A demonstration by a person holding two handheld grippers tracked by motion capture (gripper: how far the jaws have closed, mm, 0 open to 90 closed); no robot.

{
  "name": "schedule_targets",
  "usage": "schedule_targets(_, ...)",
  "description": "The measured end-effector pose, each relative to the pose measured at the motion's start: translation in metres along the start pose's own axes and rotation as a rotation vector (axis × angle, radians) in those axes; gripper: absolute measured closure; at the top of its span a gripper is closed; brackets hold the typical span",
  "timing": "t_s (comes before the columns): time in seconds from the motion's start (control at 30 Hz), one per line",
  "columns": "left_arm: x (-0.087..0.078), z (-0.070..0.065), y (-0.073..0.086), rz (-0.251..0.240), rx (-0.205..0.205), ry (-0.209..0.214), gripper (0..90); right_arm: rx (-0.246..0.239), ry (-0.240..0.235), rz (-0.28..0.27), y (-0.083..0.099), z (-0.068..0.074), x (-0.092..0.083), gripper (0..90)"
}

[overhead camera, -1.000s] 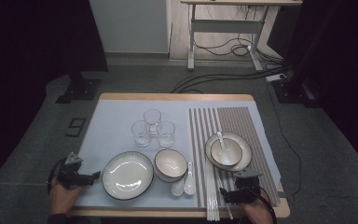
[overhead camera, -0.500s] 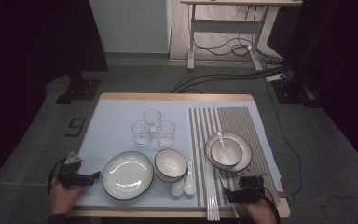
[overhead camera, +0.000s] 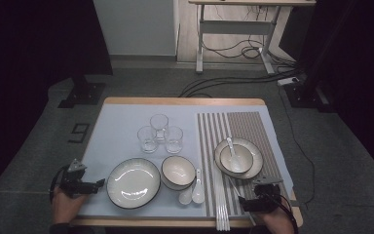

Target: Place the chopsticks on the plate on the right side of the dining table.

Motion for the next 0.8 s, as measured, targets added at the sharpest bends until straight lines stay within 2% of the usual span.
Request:
schedule_targets(0.33,0.000,0.000,0.000,0.000,0.000,0.000,0.9,0.008,-0.012,0.047,-0.003,-0.011,-0.005,13.6)
schedule_targets(0.6,0.000,0.000,0.000,0.000,0.000,0.000,1.0,-0.016,-0.032,0.136,-0.011,-0.019,-0.006,21.4)
schedule_targets(0.8,0.000,0.000,0.000,0.000,0.000,0.000,0.9,-0.042,-0.060,0.232,-0.016,-0.027,-0.010,28.4)
Point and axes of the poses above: each handheld gripper's, and its own axes: x roughly forward along the jaws, y roughly out of its underside, z roughly to its left, the point moved 1 cm from there along x, roughly forward along the jaws, and after that the axes turned 9 degrees about -x, right-handed, at the moved point
